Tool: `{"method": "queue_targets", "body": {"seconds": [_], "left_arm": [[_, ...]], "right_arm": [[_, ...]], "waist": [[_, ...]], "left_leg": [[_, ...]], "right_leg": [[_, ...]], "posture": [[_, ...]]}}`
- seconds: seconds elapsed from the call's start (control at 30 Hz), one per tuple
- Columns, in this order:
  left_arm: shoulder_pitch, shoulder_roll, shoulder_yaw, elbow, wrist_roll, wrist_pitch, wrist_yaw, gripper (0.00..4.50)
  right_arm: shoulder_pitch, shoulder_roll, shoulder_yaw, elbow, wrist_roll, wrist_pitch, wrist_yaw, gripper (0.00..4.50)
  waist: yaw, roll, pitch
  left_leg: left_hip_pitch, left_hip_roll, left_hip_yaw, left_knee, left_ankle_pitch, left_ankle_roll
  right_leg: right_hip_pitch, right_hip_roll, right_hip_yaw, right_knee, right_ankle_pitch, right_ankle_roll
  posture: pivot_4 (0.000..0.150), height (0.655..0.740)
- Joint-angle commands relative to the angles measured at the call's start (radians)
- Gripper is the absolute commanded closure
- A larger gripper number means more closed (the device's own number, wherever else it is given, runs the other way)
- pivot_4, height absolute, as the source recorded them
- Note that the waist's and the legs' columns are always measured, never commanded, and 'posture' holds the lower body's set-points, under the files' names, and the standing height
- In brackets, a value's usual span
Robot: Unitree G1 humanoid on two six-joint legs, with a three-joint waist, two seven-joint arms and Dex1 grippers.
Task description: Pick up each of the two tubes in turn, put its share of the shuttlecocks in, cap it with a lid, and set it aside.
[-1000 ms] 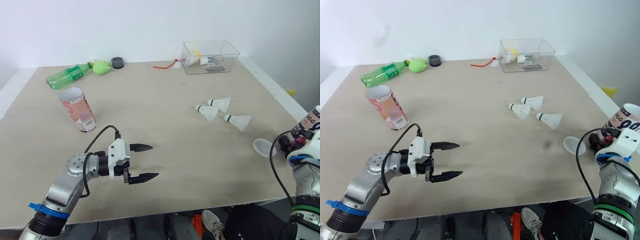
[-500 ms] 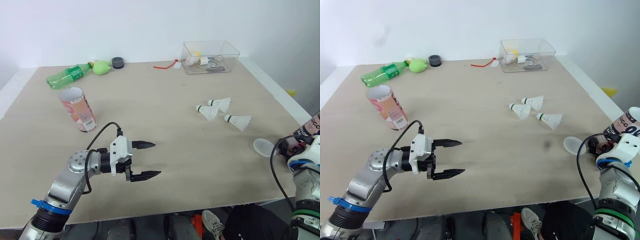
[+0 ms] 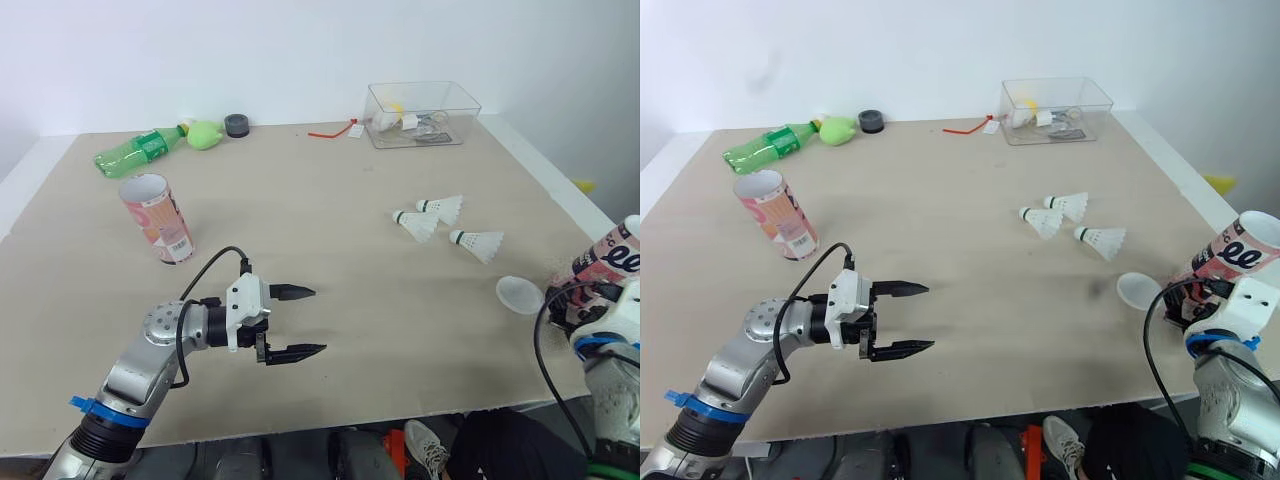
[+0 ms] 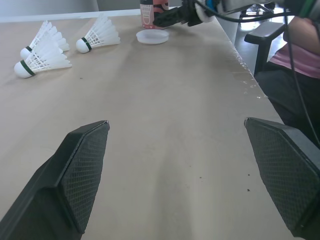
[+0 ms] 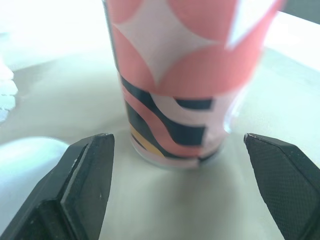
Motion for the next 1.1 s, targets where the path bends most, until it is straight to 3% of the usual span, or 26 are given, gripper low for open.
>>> {"method": "queue_targets", "body": {"seconds": [0.03, 0.33, 0.47, 0.57, 0.7, 0.9, 1.1], "left_arm": [[-0.021, -0.001, 0.001, 0.003, -0.006, -0.021, -0.019, 0.00], [-0.062, -0.013, -0.009, 0.063, 0.003, -0.042, -0.058, 0.00], [-0.068, -0.014, -0.003, 0.078, 0.004, -0.048, -0.061, 0.00], [-0.071, -0.016, 0.013, 0.083, 0.002, -0.039, -0.047, 0.00], [-0.070, -0.028, 0.056, 0.097, -0.009, -0.015, 0.019, 0.00], [-0.015, -0.063, 0.145, 0.103, 0.054, -0.020, 0.239, 0.00], [0.093, -0.123, 0.244, -0.002, 0.093, 0.094, 0.519, 0.00]], "right_arm": [[0.055, 0.017, -0.042, -0.150, 0.025, 0.043, -0.027, 0.05], [0.149, 0.053, 0.029, -0.492, 0.128, 0.189, -0.001, 0.05], [0.196, 0.040, 0.142, -0.645, 0.215, 0.274, 0.067, 0.05], [0.223, -0.030, 0.301, -0.714, 0.188, 0.241, 0.194, 0.05], [0.102, -0.086, 0.445, -0.603, 0.146, 0.030, 0.468, 0.05], [-0.196, -0.134, 0.642, -0.236, 0.067, -0.317, 0.975, 0.05], [-0.489, -0.023, 0.773, 0.134, -0.008, -0.432, 1.166, 0.05]], "waist": [[0.000, 0.000, 0.000], [-0.002, 0.001, 0.000], [-0.001, 0.001, 0.000], [-0.002, 0.001, 0.000], [-0.002, -0.001, 0.001], [-0.001, -0.006, 0.003], [-0.001, -0.007, 0.004]], "left_leg": [[0.000, 0.000, 0.000, 0.000, 0.000, 0.000], [0.000, 0.000, 0.000, 0.000, 0.000, 0.000], [0.000, 0.001, -0.002, 0.000, 0.000, 0.000], [-0.001, 0.001, -0.003, 0.000, 0.000, 0.000], [-0.001, 0.000, -0.003, 0.000, 0.000, 0.000], [0.000, 0.000, -0.003, 0.001, 0.001, 0.001], [-0.003, 0.000, -0.002, 0.000, -0.002, 0.003]], "right_leg": [[0.000, 0.000, 0.000, 0.000, 0.000, 0.000], [0.000, 0.000, -0.001, 0.000, 0.001, 0.001], [0.000, 0.001, -0.002, 0.000, 0.000, -0.001], [0.000, 0.001, -0.002, -0.001, -0.001, -0.001], [0.001, 0.001, -0.003, -0.003, 0.000, 0.001], [0.004, 0.002, -0.004, -0.011, 0.003, 0.000], [0.002, 0.002, -0.003, -0.012, 0.005, 0.003]], "posture": [[0.150, 0.7400], [0.150, 0.7400], [0.150, 0.7400], [0.150, 0.7400], [0.150, 0.7400], [0.150, 0.7400], [0.150, 0.7400]]}}
